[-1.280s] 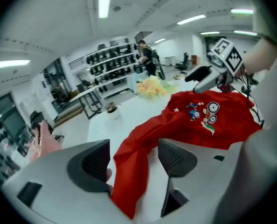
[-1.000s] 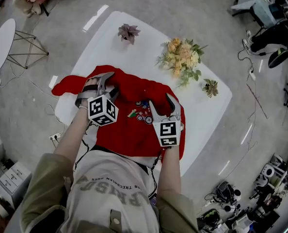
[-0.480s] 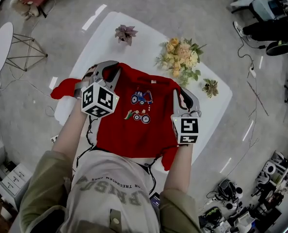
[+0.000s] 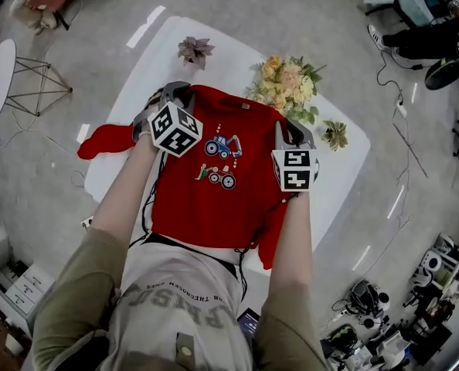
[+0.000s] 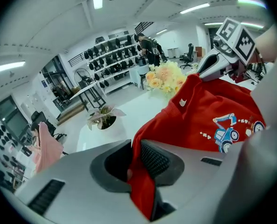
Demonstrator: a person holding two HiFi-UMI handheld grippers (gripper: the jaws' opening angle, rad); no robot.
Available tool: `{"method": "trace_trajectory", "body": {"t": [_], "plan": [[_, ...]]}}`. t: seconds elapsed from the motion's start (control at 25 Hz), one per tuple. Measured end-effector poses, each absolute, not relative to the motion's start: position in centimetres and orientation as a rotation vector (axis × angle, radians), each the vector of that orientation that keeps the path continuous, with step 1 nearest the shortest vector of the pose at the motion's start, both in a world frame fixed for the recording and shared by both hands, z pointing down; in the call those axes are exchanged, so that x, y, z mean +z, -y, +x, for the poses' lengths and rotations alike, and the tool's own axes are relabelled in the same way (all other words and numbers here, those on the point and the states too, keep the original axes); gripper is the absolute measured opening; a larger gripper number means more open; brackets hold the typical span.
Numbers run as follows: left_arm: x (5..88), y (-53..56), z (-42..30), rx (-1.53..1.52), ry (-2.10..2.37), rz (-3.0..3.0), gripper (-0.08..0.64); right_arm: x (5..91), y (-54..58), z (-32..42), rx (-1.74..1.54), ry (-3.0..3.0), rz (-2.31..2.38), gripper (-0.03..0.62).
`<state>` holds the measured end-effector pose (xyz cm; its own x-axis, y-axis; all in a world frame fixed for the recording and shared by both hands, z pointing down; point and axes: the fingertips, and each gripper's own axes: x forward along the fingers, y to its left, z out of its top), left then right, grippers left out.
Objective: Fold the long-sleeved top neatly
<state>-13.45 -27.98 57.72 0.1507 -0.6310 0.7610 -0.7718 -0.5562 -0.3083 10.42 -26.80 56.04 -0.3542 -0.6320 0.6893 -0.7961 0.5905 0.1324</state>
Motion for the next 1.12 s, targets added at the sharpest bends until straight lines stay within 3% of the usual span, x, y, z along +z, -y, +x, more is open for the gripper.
{"method": "trace_trajectory", "body": {"t": [0.12,0.24,0.28,0.44,0.6,1.12], "plan": [[57.3,28.2,-13.9,1.27,1.447,2.207,0.155,55.6,27.0,10.5,0.323,2.131,1.192,0.075],[55.3,27.2,-15.3,1.162,1.522,2.151,0.249,53.5,25.8,10.5,0.353,2.21,1.201,0.228],[54.4,26.6,-16.0,1.139,1.552,2.133,0.257,52.5,25.1,10.7,0.351,2.235,1.202,0.241],[50.8,22.5,-17.5,1.019,1.637,2.09,0.262,48.4,21.1,13.1,0.339,2.313,1.252,0.242],[49.1,14.9,-14.0,0.969,1.558,2.153,0.262,47.0,14.1,16.5,0.362,2.337,1.249,0.242],[54.5,-12.7,13.0,1.093,0.891,2.345,0.262,54.2,-12.1,23.3,0.361,2.177,0.741,0.242]]}}
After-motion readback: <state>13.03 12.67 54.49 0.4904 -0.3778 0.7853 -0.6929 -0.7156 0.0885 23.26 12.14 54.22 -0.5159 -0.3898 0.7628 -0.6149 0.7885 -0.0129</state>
